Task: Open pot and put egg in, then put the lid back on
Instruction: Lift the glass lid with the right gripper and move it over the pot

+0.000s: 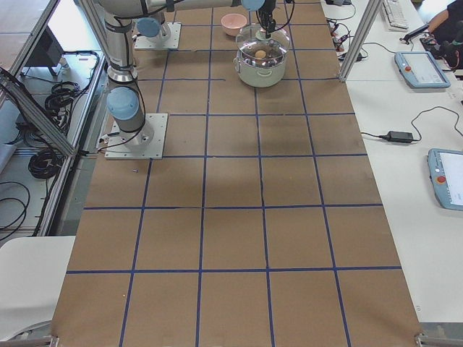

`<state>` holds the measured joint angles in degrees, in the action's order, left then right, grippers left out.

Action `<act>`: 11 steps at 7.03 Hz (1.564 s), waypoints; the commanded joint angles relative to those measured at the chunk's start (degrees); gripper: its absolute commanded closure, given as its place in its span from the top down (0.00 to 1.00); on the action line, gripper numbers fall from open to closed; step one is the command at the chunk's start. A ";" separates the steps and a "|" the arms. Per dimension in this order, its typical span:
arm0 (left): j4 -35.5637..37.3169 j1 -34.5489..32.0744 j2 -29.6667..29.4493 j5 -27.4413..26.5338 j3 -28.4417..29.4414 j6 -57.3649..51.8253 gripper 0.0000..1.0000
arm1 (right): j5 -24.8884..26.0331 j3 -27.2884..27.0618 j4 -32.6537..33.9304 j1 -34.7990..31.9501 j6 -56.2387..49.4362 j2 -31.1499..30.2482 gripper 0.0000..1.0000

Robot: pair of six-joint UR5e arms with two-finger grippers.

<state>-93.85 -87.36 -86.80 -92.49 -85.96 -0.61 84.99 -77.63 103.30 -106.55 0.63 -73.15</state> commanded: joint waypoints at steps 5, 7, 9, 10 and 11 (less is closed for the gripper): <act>-0.02 -0.01 -0.03 0.12 0.00 0.00 1.00 | 0.97 -2.61 12.09 -4.89 3.06 6.35 0.18; -0.02 -0.01 -0.03 0.03 0.00 0.00 1.00 | 0.70 -3.49 14.81 -5.42 3.41 7.67 0.18; -0.11 0.08 0.06 -0.23 0.00 0.00 1.00 | 0.35 -3.58 16.39 -5.42 3.33 8.37 0.18; -0.11 0.17 0.06 -0.15 0.00 0.00 1.00 | 0.35 -3.67 16.66 -5.42 3.33 8.73 0.19; -0.11 0.08 0.06 -0.06 0.00 0.00 1.00 | 0.26 -3.76 16.58 -5.42 3.41 8.64 0.20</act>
<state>-93.95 -87.24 -86.76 -92.65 -85.96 -0.62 85.35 -81.28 119.71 -111.97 3.98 -64.61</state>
